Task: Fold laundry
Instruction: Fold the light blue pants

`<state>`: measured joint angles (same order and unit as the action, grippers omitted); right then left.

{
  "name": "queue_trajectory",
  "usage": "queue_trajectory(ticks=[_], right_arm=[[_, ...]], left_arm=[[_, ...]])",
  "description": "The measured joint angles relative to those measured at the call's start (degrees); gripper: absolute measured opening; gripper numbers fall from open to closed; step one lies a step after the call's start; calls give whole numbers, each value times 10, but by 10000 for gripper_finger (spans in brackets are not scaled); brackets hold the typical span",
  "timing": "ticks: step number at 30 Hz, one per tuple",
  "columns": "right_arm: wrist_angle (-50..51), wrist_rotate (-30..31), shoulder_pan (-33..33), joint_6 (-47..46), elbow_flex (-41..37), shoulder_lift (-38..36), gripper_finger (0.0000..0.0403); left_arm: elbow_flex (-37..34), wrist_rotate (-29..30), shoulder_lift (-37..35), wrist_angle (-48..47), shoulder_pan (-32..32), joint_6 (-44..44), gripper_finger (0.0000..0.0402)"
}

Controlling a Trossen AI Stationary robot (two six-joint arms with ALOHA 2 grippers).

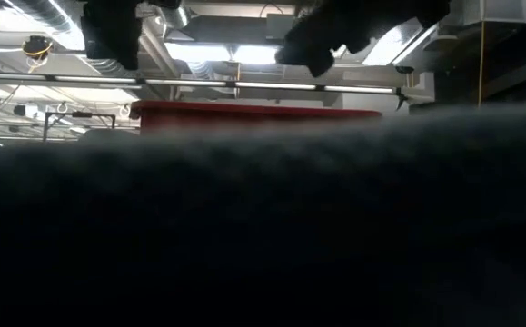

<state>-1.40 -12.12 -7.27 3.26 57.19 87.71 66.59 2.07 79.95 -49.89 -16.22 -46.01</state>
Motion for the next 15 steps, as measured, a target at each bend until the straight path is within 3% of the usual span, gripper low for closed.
queue_trajectory(ticks=[7,15], right_arm=[[-190,28,-63,0,6,105,177],[-172,121,-102,41,115,231,177]], left_arm=[[0,44,-23,-156,40,-83,101],[-26,12,-23,-162,67,-105,101]])
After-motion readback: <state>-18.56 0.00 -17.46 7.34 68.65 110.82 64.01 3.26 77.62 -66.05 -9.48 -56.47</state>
